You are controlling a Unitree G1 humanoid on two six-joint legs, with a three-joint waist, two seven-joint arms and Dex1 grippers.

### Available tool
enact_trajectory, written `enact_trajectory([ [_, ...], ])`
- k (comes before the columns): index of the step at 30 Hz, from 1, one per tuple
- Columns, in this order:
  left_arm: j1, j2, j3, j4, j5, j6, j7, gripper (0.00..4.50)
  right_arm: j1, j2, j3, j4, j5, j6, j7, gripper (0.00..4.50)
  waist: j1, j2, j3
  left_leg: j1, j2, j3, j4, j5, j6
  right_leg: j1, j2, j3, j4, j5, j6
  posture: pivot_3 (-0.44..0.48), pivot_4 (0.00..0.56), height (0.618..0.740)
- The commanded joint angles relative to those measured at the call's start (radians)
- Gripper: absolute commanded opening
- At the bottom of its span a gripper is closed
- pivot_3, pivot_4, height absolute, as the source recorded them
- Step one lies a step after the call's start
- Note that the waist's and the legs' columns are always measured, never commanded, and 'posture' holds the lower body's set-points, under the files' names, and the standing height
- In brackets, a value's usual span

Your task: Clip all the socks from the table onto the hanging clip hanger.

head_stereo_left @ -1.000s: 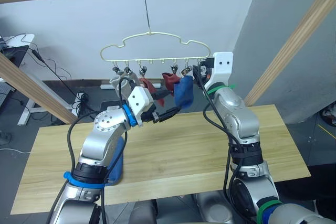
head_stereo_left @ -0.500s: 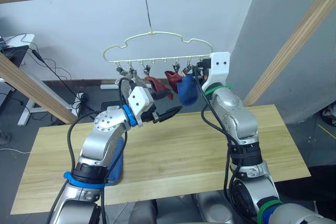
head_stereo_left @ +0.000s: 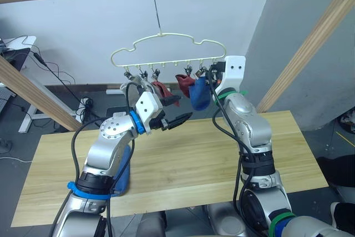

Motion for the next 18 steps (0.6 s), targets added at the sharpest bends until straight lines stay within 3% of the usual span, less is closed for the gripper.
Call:
enact_trajectory([
  [1,-0.008,0.001,0.0,-0.035,-0.002,-0.008,-0.001,3.49,-0.019,0.008,0.01,-0.044,0.013,-0.011,0.013,1.48,0.0,0.0,0.0,0.0,0.0,0.0,0.0,0.0,0.0,0.0,0.0,0.0,0.0,0.0,0.0,-0.237,0.176,0.73],
  [18,-0.001,0.0,0.001,-0.029,0.002,-0.015,-0.001,3.49,-0.042,-0.026,0.072,0.006,-0.021,-0.061,0.081,1.48,0.0,0.0,0.0,0.0,0.0,0.0,0.0,0.0,0.0,0.0,0.0,0.0,0.0,0.0,0.0,-0.233,0.176,0.73],
])
